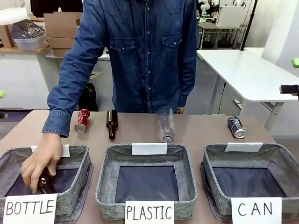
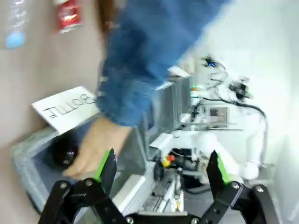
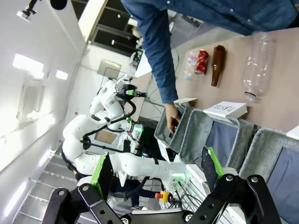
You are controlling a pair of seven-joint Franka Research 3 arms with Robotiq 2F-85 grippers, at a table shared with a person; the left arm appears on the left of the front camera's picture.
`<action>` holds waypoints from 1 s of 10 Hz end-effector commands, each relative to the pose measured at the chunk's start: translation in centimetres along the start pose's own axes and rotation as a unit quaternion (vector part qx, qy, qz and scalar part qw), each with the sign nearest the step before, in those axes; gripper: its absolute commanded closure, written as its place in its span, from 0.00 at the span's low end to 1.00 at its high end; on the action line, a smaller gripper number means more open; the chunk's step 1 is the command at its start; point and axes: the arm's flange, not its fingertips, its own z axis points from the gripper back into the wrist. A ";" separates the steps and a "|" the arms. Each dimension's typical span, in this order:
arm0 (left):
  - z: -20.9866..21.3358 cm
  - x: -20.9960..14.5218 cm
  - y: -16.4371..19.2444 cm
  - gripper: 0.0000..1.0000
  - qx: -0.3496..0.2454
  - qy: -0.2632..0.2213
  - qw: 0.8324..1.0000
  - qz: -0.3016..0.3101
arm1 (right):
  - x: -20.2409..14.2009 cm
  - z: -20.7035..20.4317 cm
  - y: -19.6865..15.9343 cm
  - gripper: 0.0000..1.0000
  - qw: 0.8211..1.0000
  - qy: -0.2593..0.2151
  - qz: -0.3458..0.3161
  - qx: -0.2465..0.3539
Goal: Sort the can waste into the basket.
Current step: Pick up the can waste from the table and place it in the right Fabric basket.
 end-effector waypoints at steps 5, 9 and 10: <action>6.2 -3.5 2.9 0.00 -0.143 0.017 0.989 -0.038 | 0.2 -0.2 0.1 0.00 1.000 -0.006 0.013 0.012; -7.3 6.8 -4.6 0.00 0.081 0.141 0.987 0.003 | 0.2 -0.2 0.1 0.00 1.000 -0.006 0.013 0.012; -11.7 10.0 -5.3 0.00 0.149 0.169 0.974 0.024 | 0.2 -0.2 0.1 0.00 1.000 -0.006 0.013 0.012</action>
